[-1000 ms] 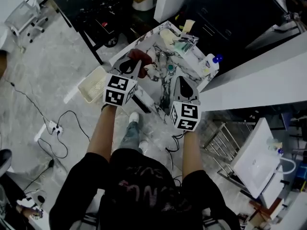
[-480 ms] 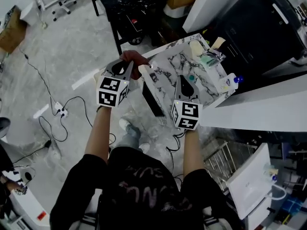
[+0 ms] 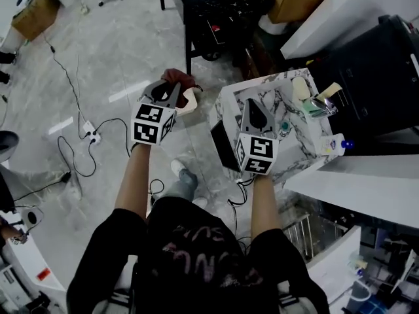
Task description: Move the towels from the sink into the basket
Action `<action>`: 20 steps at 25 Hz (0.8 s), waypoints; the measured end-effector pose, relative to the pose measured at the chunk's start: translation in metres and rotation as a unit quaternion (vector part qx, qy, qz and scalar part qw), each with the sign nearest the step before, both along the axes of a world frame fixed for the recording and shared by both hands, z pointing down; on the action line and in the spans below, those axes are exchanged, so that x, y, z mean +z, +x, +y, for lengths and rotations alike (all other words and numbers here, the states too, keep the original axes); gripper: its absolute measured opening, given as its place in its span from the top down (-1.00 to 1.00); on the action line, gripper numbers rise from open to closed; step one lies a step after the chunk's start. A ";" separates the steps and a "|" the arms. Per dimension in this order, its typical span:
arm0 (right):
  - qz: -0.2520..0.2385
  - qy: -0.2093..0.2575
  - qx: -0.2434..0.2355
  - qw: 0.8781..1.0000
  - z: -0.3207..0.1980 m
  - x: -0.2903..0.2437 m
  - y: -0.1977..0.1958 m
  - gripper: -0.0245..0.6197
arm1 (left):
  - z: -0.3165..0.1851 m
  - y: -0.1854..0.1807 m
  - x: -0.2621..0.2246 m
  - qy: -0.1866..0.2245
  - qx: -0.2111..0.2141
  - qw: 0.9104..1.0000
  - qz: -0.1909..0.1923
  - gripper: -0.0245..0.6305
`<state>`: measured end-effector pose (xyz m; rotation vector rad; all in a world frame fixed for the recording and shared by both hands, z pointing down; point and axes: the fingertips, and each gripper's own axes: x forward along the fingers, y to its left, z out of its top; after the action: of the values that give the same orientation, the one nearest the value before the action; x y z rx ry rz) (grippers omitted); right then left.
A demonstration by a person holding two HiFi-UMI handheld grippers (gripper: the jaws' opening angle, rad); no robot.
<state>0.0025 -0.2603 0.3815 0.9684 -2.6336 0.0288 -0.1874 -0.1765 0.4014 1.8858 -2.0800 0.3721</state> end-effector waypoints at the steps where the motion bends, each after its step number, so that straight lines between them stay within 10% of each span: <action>1: 0.001 -0.001 -0.007 1.000 -0.003 0.002 -0.011 0.88 | 0.000 -0.010 0.003 -0.001 -0.006 1.000 0.001 0.78; 20: 0.011 -0.016 -0.097 0.995 -0.029 0.013 -0.197 0.88 | -0.007 -0.144 0.028 -0.022 -0.062 0.997 0.027 0.78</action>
<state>-0.1940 -0.2898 0.3943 0.6961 -2.6853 0.0129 -0.3316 -0.1838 0.4295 1.7141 -2.1220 0.3297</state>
